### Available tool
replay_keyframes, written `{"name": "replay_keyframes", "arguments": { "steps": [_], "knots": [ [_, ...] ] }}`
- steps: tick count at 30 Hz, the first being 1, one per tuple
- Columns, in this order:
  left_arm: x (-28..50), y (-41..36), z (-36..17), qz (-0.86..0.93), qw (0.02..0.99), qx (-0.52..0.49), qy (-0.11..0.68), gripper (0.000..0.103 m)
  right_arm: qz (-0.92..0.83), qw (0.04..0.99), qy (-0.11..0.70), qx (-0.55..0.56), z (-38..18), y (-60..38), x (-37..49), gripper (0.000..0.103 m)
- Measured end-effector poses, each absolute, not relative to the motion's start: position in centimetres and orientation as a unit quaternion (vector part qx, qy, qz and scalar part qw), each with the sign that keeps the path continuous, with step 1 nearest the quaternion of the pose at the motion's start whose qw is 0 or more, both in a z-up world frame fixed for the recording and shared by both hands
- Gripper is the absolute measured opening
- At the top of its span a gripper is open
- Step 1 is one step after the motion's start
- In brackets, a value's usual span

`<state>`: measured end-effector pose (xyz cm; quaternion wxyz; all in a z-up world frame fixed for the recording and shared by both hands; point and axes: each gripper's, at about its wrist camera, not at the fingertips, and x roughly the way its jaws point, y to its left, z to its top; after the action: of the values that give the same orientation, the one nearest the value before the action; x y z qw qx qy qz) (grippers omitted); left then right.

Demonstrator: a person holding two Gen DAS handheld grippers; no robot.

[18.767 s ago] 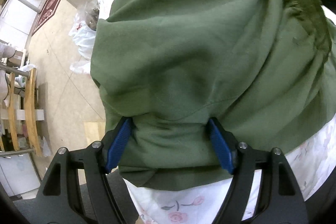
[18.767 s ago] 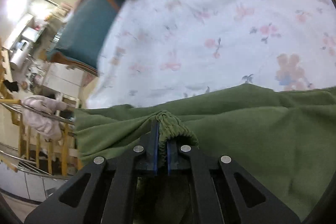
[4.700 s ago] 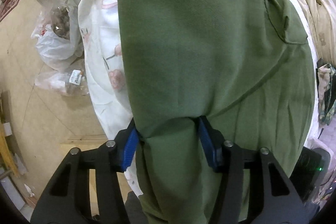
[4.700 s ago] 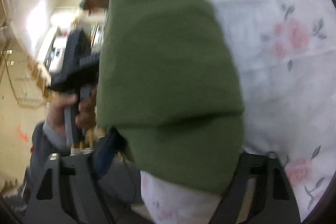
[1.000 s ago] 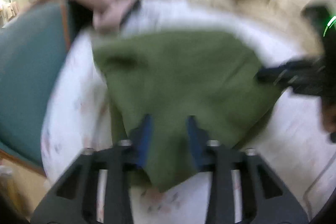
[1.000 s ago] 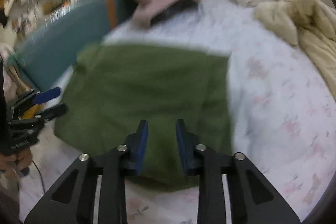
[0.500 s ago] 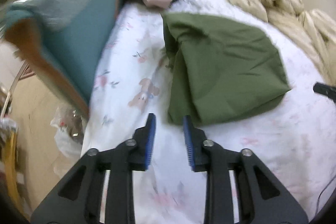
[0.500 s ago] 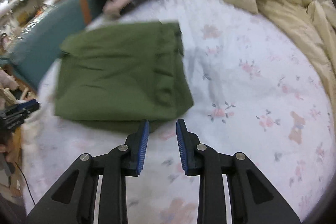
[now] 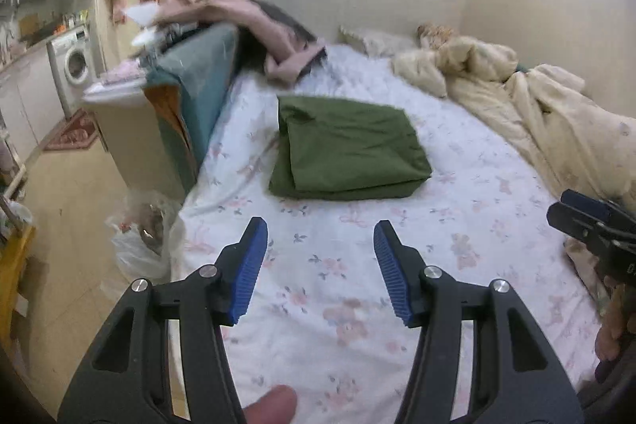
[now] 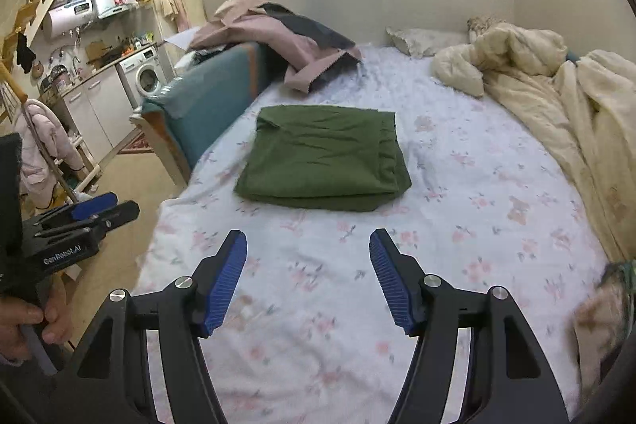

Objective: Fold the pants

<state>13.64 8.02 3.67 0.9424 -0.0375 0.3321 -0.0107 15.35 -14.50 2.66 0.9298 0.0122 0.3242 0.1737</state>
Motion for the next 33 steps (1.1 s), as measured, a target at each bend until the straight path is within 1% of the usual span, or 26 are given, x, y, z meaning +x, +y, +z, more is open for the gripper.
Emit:
{"name": "replay_keyframes", "arguments": {
  "steps": [1, 2, 3, 7, 8, 10, 11, 12, 13, 14, 15, 17, 22, 24, 27, 33],
  "knots": [
    [12.4, 7.9, 4.2, -0.005, 0.945, -0.031, 0.325, 0.052, 0.169, 0.933, 0.317, 0.013, 3.2, -14.5, 14.0, 0.067],
    [11.3, 7.7, 4.5, 0.001, 0.947, -0.023, 0.320, 0.058, 0.164, 0.938, 0.307, 0.016, 3.7, -14.6, 12.5, 0.069],
    [10.1, 7.6, 4.7, 0.010, 0.949, -0.013, 0.314, 0.068, 0.160, 0.940, 0.301, 0.019, 4.0, -14.6, 11.4, 0.071],
    [5.8, 7.9, 5.0, 0.018, 0.955, -0.027, 0.294, 0.072, 0.149, 0.949, 0.275, 0.026, 4.5, -14.2, 7.1, 0.078],
    [5.1, 7.8, 4.9, 0.018, 0.955, -0.027, 0.294, 0.074, 0.147, 0.952, 0.268, 0.024, 4.6, -14.1, 6.3, 0.081],
    [3.7, 7.6, 4.7, 0.025, 0.956, -0.036, 0.291, 0.085, 0.138, 0.957, 0.252, 0.024, 4.5, -13.9, 4.4, 0.082],
    [3.0, 7.6, 4.6, 0.027, 0.956, -0.041, 0.288, 0.095, 0.140, 0.960, 0.243, 0.025, 4.5, -13.8, 3.5, 0.084],
    [2.4, 7.4, 4.6, 0.030, 0.958, -0.044, 0.283, 0.100, 0.138, 0.961, 0.239, 0.023, 4.3, -13.7, 3.0, 0.089],
    [1.9, 7.2, 4.5, 0.031, 0.960, -0.041, 0.277, 0.101, 0.133, 0.963, 0.235, 0.020, 4.2, -13.7, 2.6, 0.092],
    [1.4, 6.7, 4.4, 0.032, 0.961, -0.034, 0.273, 0.102, 0.131, 0.964, 0.231, 0.018, 3.9, -13.6, 2.3, 0.100],
    [1.0, 6.3, 4.3, 0.035, 0.963, -0.025, 0.266, 0.103, 0.131, 0.965, 0.227, 0.018, 3.6, -13.6, 1.9, 0.103],
    [0.9, 5.7, 4.0, 0.037, 0.964, -0.023, 0.263, 0.103, 0.131, 0.965, 0.225, 0.022, 3.0, -13.6, 1.7, 0.103],
    [1.5, 5.4, 2.8, 0.039, 0.955, -0.048, 0.291, 0.103, 0.121, 0.961, 0.246, 0.033, 1.6, -13.4, 2.0, 0.103],
    [1.9, 5.3, 2.7, 0.039, 0.953, -0.041, 0.296, 0.103, 0.117, 0.962, 0.246, 0.025, 1.4, -13.1, 2.2, 0.103],
    [1.5, 5.2, 3.4, 0.035, 0.960, -0.031, 0.276, 0.103, 0.105, 0.964, 0.245, 0.013, 1.0, -12.9, 2.6, 0.103],
    [0.8, 4.6, 4.1, 0.034, 0.967, -0.010, 0.253, 0.103, 0.105, 0.966, 0.236, 0.030, 1.3, -13.3, 2.7, 0.103]
  ]
}}
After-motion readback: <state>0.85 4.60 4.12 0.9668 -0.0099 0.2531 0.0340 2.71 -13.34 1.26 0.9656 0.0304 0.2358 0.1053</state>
